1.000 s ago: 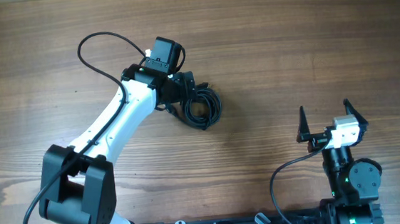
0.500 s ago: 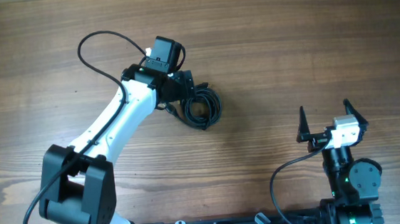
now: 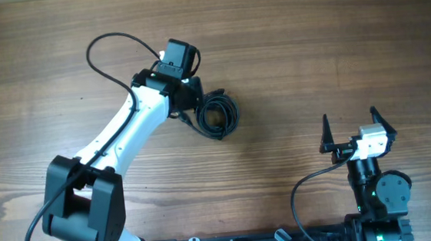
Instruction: Untangle cables
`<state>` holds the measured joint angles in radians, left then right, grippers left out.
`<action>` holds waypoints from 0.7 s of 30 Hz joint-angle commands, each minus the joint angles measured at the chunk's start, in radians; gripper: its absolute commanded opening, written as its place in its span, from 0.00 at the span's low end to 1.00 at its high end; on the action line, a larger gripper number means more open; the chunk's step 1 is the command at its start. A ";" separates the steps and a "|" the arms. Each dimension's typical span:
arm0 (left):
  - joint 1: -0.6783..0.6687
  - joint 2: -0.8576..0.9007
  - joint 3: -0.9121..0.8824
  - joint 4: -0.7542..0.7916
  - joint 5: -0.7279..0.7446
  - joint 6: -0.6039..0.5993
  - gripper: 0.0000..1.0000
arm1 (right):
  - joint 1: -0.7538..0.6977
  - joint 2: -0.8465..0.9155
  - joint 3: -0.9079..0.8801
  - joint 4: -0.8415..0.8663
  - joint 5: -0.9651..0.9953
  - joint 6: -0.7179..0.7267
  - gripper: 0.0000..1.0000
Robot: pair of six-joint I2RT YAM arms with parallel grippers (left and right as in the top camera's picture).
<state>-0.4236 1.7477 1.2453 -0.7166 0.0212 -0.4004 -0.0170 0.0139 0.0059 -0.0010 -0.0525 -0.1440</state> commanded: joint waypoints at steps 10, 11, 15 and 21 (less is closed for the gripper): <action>-0.026 0.013 -0.002 0.003 0.094 0.109 0.43 | -0.003 0.000 -0.001 0.002 -0.016 -0.012 1.00; -0.031 0.020 -0.002 0.000 0.094 0.109 0.45 | -0.003 0.000 -0.001 0.002 -0.016 -0.012 1.00; -0.066 0.057 -0.002 -0.010 0.094 0.109 0.50 | -0.003 0.000 -0.001 0.002 -0.016 -0.011 1.00; -0.103 0.106 -0.002 0.003 0.022 0.108 0.41 | -0.003 0.000 -0.001 0.002 -0.016 -0.012 1.00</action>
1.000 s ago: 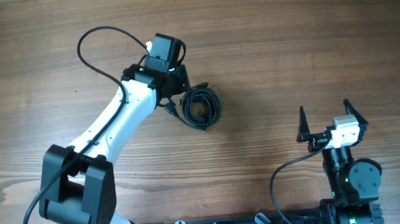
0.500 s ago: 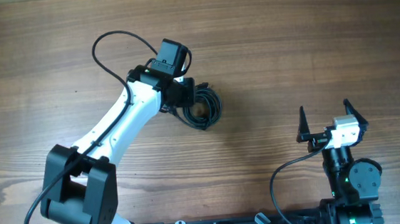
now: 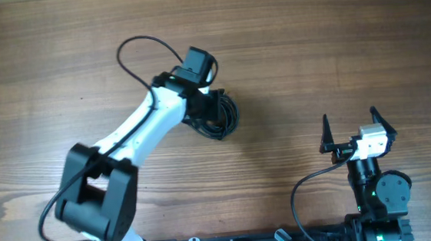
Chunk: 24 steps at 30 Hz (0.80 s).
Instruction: Untangle cables
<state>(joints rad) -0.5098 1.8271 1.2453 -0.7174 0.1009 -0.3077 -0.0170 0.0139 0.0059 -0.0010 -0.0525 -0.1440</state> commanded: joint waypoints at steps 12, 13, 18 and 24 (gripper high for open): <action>-0.003 0.027 -0.002 0.159 -0.170 0.009 0.04 | -0.003 0.000 -0.001 0.002 -0.016 -0.011 1.00; -0.003 0.027 -0.002 0.164 -0.170 0.009 0.04 | -0.003 0.000 -0.001 0.002 -0.016 -0.011 1.00; -0.003 0.027 -0.002 0.168 -0.170 0.009 0.04 | -0.003 0.000 -0.001 0.002 -0.016 -0.011 1.00; -0.003 0.027 -0.002 0.137 -0.170 0.009 0.04 | -0.003 0.000 -0.001 0.002 -0.016 -0.011 1.00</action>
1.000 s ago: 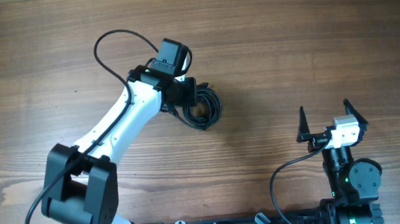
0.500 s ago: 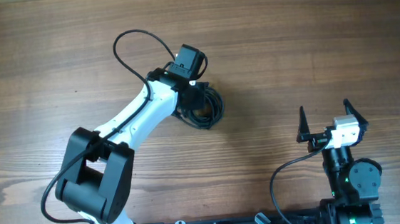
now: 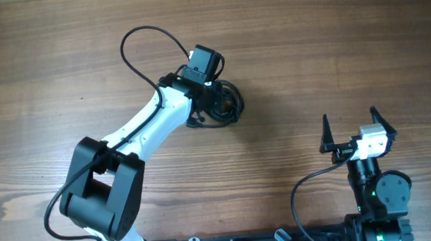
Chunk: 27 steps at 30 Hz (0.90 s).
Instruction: Untangle cables
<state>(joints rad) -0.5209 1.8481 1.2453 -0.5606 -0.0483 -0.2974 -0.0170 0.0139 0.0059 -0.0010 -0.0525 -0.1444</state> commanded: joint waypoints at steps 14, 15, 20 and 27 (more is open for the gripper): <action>0.008 0.006 -0.002 -0.033 -0.021 -0.002 0.07 | -0.003 0.000 -0.001 0.002 -0.016 -0.011 1.00; 0.008 0.006 -0.002 -0.032 -0.021 -0.002 0.08 | -0.003 0.000 -0.001 0.002 -0.016 -0.011 1.00; 0.008 0.006 -0.002 -0.034 -0.021 -0.001 0.08 | -0.003 0.000 -0.001 0.002 -0.016 -0.011 1.00; 0.008 0.006 -0.002 -0.034 -0.021 -0.001 0.10 | -0.003 0.000 -0.001 0.002 -0.016 -0.011 1.00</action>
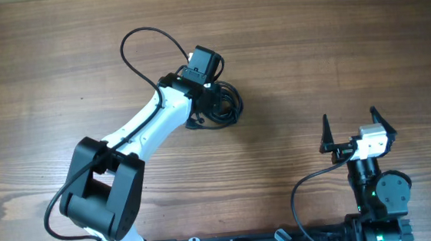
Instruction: Untangle cables
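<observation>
A black bundle of coiled cables (230, 105) lies on the wooden table (333, 42) a little above its middle. My left gripper (216, 105) reaches down into the bundle's left side. Its fingers are lost against the black loops and under the wrist camera, so I cannot tell whether they grip. My right gripper (351, 129) stands open at the lower right, far from the bundle, with nothing between its fingers (326, 132).
The left arm's own black lead (144, 41) loops above the arm at the upper left. Another black lead (302, 191) curves beside the right arm's base. A dark rail runs along the front edge.
First my left gripper was at the left edge of the cable bundle. Then the arm had swung right and the gripper was over the bundle. By 0.9 s ago the gripper and bundle sat slightly higher and further right, where they remain. The right arm stayed still.
</observation>
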`<state>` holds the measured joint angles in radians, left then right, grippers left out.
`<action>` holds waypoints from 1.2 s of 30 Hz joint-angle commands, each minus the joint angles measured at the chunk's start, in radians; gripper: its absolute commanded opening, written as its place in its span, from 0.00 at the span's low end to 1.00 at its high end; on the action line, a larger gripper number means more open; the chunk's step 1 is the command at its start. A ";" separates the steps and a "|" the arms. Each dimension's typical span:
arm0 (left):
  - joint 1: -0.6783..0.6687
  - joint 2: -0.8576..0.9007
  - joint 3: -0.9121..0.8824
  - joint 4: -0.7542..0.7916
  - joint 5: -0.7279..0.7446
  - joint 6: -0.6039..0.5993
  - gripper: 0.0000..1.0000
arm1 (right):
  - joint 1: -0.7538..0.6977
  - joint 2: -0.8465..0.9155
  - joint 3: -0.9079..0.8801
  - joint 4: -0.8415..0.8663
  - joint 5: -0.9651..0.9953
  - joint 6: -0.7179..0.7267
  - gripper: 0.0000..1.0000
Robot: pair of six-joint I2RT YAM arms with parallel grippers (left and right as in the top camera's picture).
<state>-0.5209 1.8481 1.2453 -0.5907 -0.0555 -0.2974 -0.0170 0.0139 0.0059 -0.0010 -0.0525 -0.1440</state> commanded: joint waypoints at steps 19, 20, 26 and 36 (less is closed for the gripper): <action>0.008 0.006 -0.002 0.003 -0.014 -0.001 0.24 | -0.003 0.000 -0.001 0.002 -0.016 -0.011 1.00; 0.008 0.006 -0.002 0.006 -0.014 -0.001 0.25 | -0.003 0.000 -0.001 0.002 -0.016 -0.011 1.00; 0.008 0.006 -0.002 0.011 -0.015 0.006 0.07 | -0.003 0.000 -0.001 0.002 -0.016 -0.011 1.00; 0.008 0.006 -0.002 0.013 -0.043 0.006 0.17 | -0.003 0.000 -0.001 0.002 -0.016 -0.011 1.00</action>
<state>-0.5209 1.8481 1.2453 -0.5823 -0.0692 -0.2924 -0.0170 0.0139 0.0059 -0.0010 -0.0525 -0.1440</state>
